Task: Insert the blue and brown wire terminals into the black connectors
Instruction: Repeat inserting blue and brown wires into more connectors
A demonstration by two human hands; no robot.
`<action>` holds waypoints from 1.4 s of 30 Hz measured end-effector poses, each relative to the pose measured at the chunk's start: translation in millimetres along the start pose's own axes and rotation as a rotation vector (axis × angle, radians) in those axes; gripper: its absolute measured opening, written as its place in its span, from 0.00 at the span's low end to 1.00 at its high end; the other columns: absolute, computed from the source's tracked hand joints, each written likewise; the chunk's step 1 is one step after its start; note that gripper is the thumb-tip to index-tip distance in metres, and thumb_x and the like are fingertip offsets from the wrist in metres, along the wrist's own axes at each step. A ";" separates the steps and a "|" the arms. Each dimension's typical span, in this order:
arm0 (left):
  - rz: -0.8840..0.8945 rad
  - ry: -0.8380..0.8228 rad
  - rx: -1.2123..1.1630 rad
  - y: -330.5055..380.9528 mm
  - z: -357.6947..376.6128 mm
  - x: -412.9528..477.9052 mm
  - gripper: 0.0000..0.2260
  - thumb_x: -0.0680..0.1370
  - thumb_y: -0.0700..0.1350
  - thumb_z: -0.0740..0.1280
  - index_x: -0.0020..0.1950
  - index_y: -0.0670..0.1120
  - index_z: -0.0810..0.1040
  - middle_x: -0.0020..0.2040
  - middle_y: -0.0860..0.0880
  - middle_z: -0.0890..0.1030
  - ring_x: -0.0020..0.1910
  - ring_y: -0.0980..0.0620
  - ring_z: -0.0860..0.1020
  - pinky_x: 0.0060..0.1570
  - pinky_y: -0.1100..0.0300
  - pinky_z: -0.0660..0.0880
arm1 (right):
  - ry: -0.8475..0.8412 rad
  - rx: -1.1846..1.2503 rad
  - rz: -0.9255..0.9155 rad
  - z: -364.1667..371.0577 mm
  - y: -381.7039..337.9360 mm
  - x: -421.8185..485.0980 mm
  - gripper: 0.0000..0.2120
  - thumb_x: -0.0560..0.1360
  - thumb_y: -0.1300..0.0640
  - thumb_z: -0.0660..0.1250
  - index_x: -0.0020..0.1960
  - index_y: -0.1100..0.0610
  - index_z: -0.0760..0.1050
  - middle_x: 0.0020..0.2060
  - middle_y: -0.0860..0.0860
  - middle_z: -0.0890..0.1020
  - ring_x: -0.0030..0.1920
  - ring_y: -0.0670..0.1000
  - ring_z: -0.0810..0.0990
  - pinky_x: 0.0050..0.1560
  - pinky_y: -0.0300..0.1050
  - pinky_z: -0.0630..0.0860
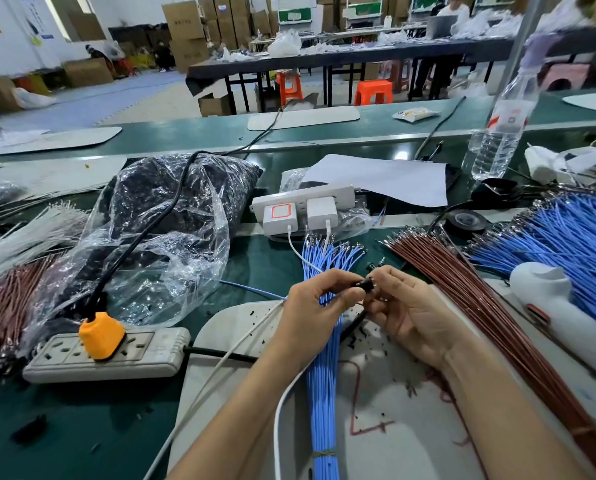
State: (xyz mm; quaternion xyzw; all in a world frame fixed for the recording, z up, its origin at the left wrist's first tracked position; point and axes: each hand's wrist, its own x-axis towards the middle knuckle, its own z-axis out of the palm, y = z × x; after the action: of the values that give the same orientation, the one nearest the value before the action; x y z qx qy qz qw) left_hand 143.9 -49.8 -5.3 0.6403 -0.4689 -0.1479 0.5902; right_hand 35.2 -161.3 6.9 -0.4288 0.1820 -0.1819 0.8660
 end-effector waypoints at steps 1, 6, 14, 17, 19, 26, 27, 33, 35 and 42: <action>0.021 -0.004 0.013 1.3 0.7 0.3 0.11 0.75 0.39 0.70 0.48 0.56 0.80 0.47 0.51 0.82 0.48 0.53 0.80 0.53 0.59 0.75 | -0.028 0.026 0.030 -0.3 0.6 -0.1 0.11 0.68 0.55 0.69 0.46 0.61 0.73 0.32 0.54 0.76 0.28 0.46 0.75 0.28 0.34 0.75; 0.036 -0.038 -0.053 3.5 0.5 0.5 0.10 0.76 0.38 0.68 0.52 0.53 0.80 0.55 0.47 0.74 0.53 0.52 0.76 0.57 0.57 0.73 | -0.133 0.033 0.105 -1.6 4.9 -1.1 0.19 0.67 0.47 0.69 0.48 0.62 0.80 0.31 0.53 0.77 0.27 0.45 0.73 0.28 0.34 0.74; 0.058 -0.063 -0.097 1.1 -1.9 -0.1 0.08 0.77 0.38 0.65 0.54 0.46 0.79 0.56 0.44 0.80 0.57 0.46 0.78 0.61 0.47 0.74 | -0.205 0.054 0.029 -2.1 8.1 4.6 0.17 0.73 0.54 0.64 0.54 0.67 0.78 0.34 0.53 0.79 0.32 0.44 0.77 0.35 0.34 0.76; 0.062 -0.029 -0.053 4.6 0.6 0.0 0.10 0.78 0.39 0.64 0.56 0.51 0.79 0.55 0.44 0.80 0.55 0.46 0.78 0.60 0.46 0.74 | -0.184 0.065 -0.007 1.4 8.9 6.3 0.15 0.72 0.54 0.66 0.49 0.66 0.81 0.37 0.55 0.79 0.33 0.45 0.77 0.36 0.35 0.75; 0.049 0.032 -0.003 11.2 3.5 0.2 0.15 0.79 0.38 0.64 0.59 0.57 0.76 0.53 0.48 0.80 0.49 0.49 0.79 0.56 0.54 0.76 | -0.163 0.095 -0.033 7.1 4.8 4.7 0.14 0.71 0.54 0.66 0.46 0.65 0.81 0.37 0.55 0.79 0.31 0.44 0.76 0.33 0.33 0.75; 0.084 -0.307 0.480 64.0 -3.7 8.1 0.16 0.79 0.34 0.62 0.64 0.46 0.78 0.37 0.55 0.79 0.28 0.68 0.71 0.34 0.75 0.66 | 0.256 0.270 -0.439 -18.2 -92.8 -17.8 0.14 0.72 0.47 0.67 0.36 0.56 0.79 0.23 0.45 0.72 0.21 0.42 0.64 0.23 0.33 0.63; 0.069 -0.377 0.514 79.3 -4.1 5.1 0.15 0.79 0.35 0.61 0.64 0.46 0.78 0.36 0.56 0.80 0.25 0.66 0.70 0.31 0.75 0.65 | 0.313 0.221 -0.455 -25.9 -111.5 -22.1 0.14 0.74 0.47 0.65 0.37 0.57 0.77 0.23 0.45 0.73 0.21 0.42 0.65 0.23 0.33 0.63; -0.131 -0.881 0.572 136.1 37.2 -57.2 0.16 0.80 0.48 0.62 0.68 0.49 0.71 0.53 0.47 0.83 0.49 0.63 0.78 0.56 0.71 0.68 | 0.486 -0.348 -0.328 -48.7 -156.6 -21.4 0.12 0.80 0.57 0.61 0.40 0.62 0.71 0.29 0.55 0.75 0.16 0.41 0.63 0.15 0.31 0.59; -0.287 -0.921 0.596 136.6 44.6 -67.3 0.22 0.78 0.61 0.60 0.64 0.48 0.75 0.62 0.47 0.78 0.61 0.56 0.75 0.67 0.56 0.64 | 0.510 -0.568 -0.248 -48.8 -142.6 -18.0 0.09 0.79 0.60 0.63 0.46 0.67 0.73 0.23 0.56 0.75 0.14 0.42 0.63 0.15 0.29 0.58; -0.094 -0.913 0.702 134.0 12.3 -45.1 0.15 0.80 0.54 0.62 0.65 0.51 0.75 0.56 0.50 0.81 0.47 0.55 0.75 0.49 0.64 0.69 | 0.430 -1.099 -0.159 -17.6 -64.8 3.0 0.21 0.74 0.62 0.71 0.65 0.63 0.71 0.46 0.61 0.80 0.28 0.51 0.80 0.28 0.40 0.76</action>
State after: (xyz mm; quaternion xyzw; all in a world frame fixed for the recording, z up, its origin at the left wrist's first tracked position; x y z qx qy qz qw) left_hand 54.4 -4.1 95.0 0.6891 -0.6682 -0.2708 0.0729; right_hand 19.2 -211.3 48.9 -0.7800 0.3881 -0.2081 0.4447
